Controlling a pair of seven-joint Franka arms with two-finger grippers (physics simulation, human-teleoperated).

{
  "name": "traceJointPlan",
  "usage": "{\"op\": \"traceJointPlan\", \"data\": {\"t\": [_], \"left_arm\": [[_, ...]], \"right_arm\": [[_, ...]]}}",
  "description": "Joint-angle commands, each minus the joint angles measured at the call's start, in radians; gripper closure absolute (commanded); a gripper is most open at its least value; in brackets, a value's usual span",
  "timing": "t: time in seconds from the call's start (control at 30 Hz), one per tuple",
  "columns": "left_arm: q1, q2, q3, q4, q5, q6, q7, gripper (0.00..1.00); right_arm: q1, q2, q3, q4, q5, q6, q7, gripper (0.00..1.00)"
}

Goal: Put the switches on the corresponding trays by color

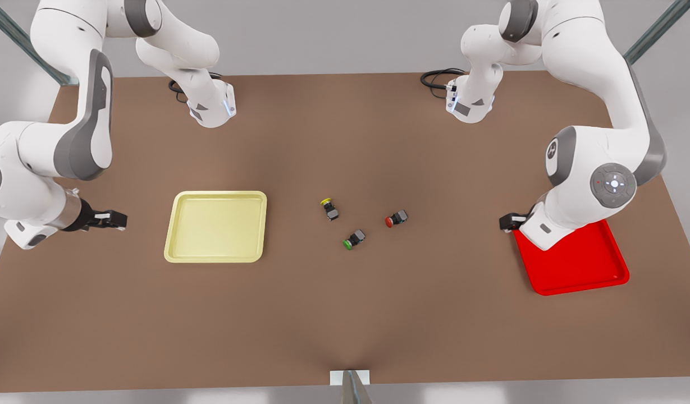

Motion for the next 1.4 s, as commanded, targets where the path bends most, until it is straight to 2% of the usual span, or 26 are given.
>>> {"op": "traceJointPlan", "data": {"t": [0.0,0.07,0.1,0.13,0.17,0.23,0.27,0.33,0.4,0.47,0.53,0.7,0.8,1.0,1.17,1.37], "left_arm": [[0.000,0.000,0.000,0.000,0.006,0.001,0.001,0.00],[-0.020,0.001,0.000,-0.003,0.008,0.000,-0.011,0.00],[-0.020,0.003,0.000,-0.005,0.006,-0.002,-0.061,0.00],[-0.023,0.018,-0.003,-0.005,-0.009,-0.017,-0.291,0.00],[-0.054,0.021,-0.006,-0.025,-0.028,-0.017,-0.554,0.00],[-0.124,0.032,-0.009,-0.082,-0.077,0.025,-1.100,0.00],[-0.170,0.030,-0.009,-0.134,-0.089,0.090,-1.367,0.00],[-0.205,0.024,-0.009,-0.215,-0.123,0.150,-1.626,0.00],[-0.287,-0.032,-0.008,-0.400,-0.121,0.315,-1.836,0.00],[-0.337,-0.076,-0.008,-0.542,-0.121,0.452,-1.943,0.00],[-0.388,-0.065,-0.008,-0.615,-0.121,0.550,-2.094,0.00],[-0.425,0.013,-0.008,-0.643,-0.121,0.625,-2.277,0.00],[-0.437,0.040,-0.008,-0.641,-0.121,0.635,-2.363,0.00],[-0.492,0.121,0.000,-0.643,-0.083,0.756,-2.375,0.00],[-0.500,0.148,0.012,-0.694,-0.063,0.866,-2.375,0.00],[-0.500,0.150,0.020,-0.720,-0.061,0.872,-2.375,0.00]], "right_arm": [[0.000,0.000,0.000,0.000,0.000,0.000,0.000,0.00],[0.008,0.000,0.021,0.002,0.002,-0.043,0.002,0.00],[0.003,-0.003,0.081,0.000,0.003,-0.060,0.002,0.00],[0.005,0.006,0.120,0.003,0.005,-0.069,0.000,0.00],[0.000,0.020,0.196,0.015,0.009,-0.097,0.002,0.00],[0.041,0.032,0.222,0.009,0.037,-0.084,0.000,0.00],[0.046,0.055,0.224,0.006,0.104,-0.054,0.000,0.00],[0.110,0.069,0.230,-0.005,0.100,-0.026,0.021,0.00],[0.219,0.097,0.236,-0.038,0.100,0.089,0.112,0.00],[0.249,0.158,0.337,-0.029,0.052,0.127,0.230,0.00],[0.321,0.189,0.345,-0.034,0.046,0.213,0.250,0.00],[0.396,0.291,0.345,-0.051,-0.008,0.313,0.252,0.00],[0.407,0.293,0.345,-0.163,-0.006,0.475,0.255,0.00],[0.465,0.394,0.345,-0.173,-0.046,0.564,0.302,0.00],[0.482,0.419,0.347,-0.212,-0.048,0.652,0.339,0.00],[0.615,0.511,0.342,-0.118,-0.255,0.646,0.552,0.00]]}}
